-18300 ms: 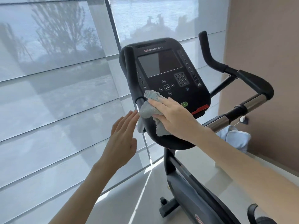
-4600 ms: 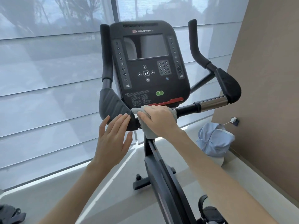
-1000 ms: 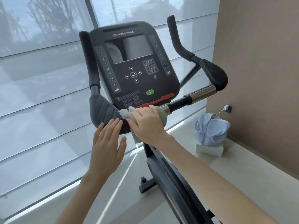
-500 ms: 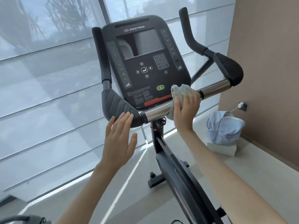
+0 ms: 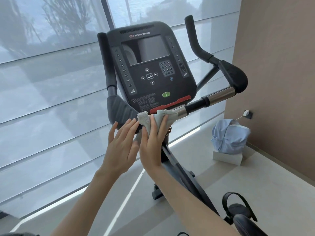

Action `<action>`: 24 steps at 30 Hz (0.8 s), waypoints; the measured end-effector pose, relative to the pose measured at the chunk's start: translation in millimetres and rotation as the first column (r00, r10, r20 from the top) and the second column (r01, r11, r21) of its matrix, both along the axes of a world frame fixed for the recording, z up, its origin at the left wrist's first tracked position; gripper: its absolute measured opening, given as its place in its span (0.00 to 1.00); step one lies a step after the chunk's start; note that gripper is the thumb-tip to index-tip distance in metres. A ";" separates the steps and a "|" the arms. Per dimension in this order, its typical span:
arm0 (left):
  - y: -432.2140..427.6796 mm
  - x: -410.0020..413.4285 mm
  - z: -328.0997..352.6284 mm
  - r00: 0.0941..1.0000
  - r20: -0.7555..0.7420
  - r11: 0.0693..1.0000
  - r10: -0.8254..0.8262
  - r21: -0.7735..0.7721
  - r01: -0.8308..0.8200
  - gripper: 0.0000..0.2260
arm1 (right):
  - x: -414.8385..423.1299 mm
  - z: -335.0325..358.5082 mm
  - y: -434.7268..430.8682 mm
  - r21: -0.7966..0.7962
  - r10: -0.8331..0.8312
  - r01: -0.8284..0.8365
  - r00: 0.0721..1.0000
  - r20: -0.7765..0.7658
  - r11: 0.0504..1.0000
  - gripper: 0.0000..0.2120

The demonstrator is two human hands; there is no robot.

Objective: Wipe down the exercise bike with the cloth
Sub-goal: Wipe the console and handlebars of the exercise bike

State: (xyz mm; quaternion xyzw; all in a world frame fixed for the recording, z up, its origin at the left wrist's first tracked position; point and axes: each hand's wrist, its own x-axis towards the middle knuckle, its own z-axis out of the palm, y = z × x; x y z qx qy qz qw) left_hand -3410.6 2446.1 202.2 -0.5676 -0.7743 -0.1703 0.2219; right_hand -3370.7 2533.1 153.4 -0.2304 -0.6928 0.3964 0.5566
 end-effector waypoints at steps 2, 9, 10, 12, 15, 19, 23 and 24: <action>-0.2 1.4 -0.1 1.000 0.014 1.000 0.000 0.012 0.000 0.25 | 10.2 -3.0 18.6 0.154 -0.085 0.066 0.989 0.121 0.986 0.22; 0.3 4.4 -2.5 0.998 0.056 0.999 0.020 0.036 -0.022 0.26 | 44.2 24.3 126.3 0.632 -0.405 0.211 0.897 0.178 0.746 0.14; 0.3 3.9 -2.5 0.998 0.057 0.999 0.021 0.037 -0.023 0.26 | 49.8 27.3 139.4 0.640 -0.414 0.202 0.888 0.199 0.741 0.16; 0.4 3.2 -2.8 0.998 0.054 0.999 0.016 0.038 -0.018 0.26 | 60.2 35.3 162.3 0.606 -0.412 0.175 0.869 0.276 0.776 0.19; 1.2 2.4 -3.4 0.998 0.062 0.999 0.018 0.045 -0.021 0.26 | 67.9 52.6 183.5 0.558 -0.392 0.077 0.790 0.471 0.826 0.23; 4.0 2.9 -7.1 0.996 0.082 0.998 0.025 0.063 -0.030 0.25 | 57.2 69.6 177.5 0.482 -0.356 -0.052 0.606 0.711 0.874 0.19; 6.8 3.7 -10.6 0.996 0.077 0.996 0.050 0.072 -0.056 0.25 | 45.4 79.5 156.5 0.438 -0.285 -0.164 0.553 0.783 0.884 0.17; 7.0 4.4 -11.3 0.996 0.078 0.995 0.051 0.077 -0.057 0.25 | 42.9 80.8 150.1 0.443 -0.281 -0.188 0.546 0.789 0.877 0.17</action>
